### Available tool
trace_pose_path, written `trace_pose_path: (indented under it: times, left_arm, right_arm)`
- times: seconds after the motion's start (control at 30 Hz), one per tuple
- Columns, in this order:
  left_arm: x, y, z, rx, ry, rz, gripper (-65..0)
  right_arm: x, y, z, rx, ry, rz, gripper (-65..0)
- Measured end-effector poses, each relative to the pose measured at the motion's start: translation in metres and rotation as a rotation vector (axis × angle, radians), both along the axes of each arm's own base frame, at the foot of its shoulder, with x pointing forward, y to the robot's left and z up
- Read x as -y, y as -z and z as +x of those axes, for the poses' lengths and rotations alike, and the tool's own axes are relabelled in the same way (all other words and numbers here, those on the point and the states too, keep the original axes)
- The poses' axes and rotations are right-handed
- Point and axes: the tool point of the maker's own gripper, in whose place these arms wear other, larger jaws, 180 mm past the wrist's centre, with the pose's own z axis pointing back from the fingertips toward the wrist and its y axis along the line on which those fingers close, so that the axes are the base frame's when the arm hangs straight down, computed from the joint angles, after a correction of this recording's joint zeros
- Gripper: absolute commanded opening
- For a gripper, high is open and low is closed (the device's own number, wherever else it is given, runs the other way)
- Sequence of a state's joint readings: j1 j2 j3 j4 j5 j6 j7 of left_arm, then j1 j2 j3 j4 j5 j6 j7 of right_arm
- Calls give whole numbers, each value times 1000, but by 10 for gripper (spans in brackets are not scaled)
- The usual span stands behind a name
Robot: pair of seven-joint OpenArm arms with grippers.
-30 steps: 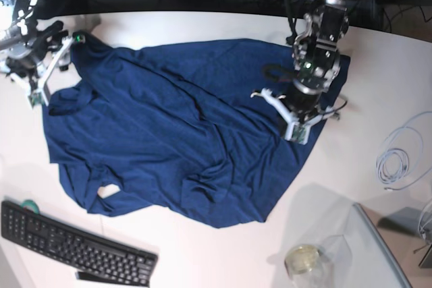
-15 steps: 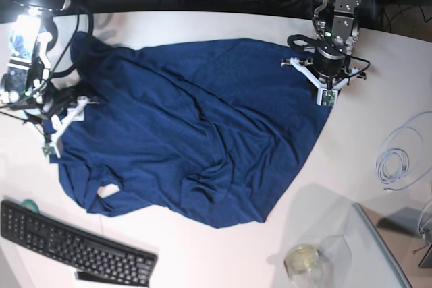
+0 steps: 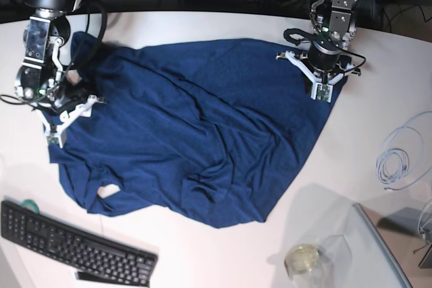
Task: Layout the t-shirt on the table in an organized manner, then fold the t-shirt properly
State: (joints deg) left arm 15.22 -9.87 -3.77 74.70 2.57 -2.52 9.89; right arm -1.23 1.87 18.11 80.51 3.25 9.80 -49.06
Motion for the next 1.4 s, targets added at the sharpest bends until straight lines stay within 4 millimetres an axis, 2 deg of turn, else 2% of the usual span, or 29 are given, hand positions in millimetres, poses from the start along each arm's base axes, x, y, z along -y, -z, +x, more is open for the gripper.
trace_pose_path:
  times: [0.13,0.17,0.23,0.3,0.33,0.4,0.53,0.63,0.87,0.97,1.07,1.13,1.2,1.23,1.3,1.4]
  left_arm:
    - [-1,0,0,0,1,3,-650]
    - [-2,0,0,0,0,5,-650]
    - [-5,2,-1,-2,1,10,-650]
    - [-9,5,-2,5,-2,11,-650]
    - [-10,7,-1,7,-4,12,-650]
    - [-11,8,-1,7,-11,15,-650]
    - [-12,9,-5,7,-10,15,-650]
    - [-15,8,-9,7,-7,20,-650]
    - [-19,8,-13,1,-3,29,-650]
    - [-21,8,-14,1,-1,35,-650]
    - [-20,9,-14,-1,-2,32,-650]
    - [-20,9,-16,-2,-2,30,-650]
    - [-18,7,-18,-2,0,31,-650]
    - [-17,7,-18,-9,1,31,-650]
    - [-16,5,-21,-20,2,31,-650]
    - [-12,-2,-29,-33,11,33,-650]
  right_arm:
    - [-1,15,-9,-42,11,13,-327]
    - [-1,15,-9,-36,11,11,-348]
    - [0,14,-6,-11,12,8,-461]
    - [0,15,-7,-14,14,9,-630]
    - [1,14,-7,-13,14,7,-650]
    - [3,11,-9,-13,14,-3,-630]
    - [8,-10,-18,20,6,-38,-650]
    - [14,-16,-29,10,20,-47,-650]
    - [66,-17,-62,-35,189,-74,-650]
    - [75,-13,-80,-67,208,-88,-650]
    - [79,-9,-87,-81,223,-85,-642]
    - [77,0,-87,-108,227,-71,-570]
    - [73,10,-84,-131,233,-43,-441]
    - [74,13,-83,-142,225,-43,-380]
    - [85,10,-79,-141,223,-63,-297]
    - [106,-4,-68,-106,233,-111,-281]
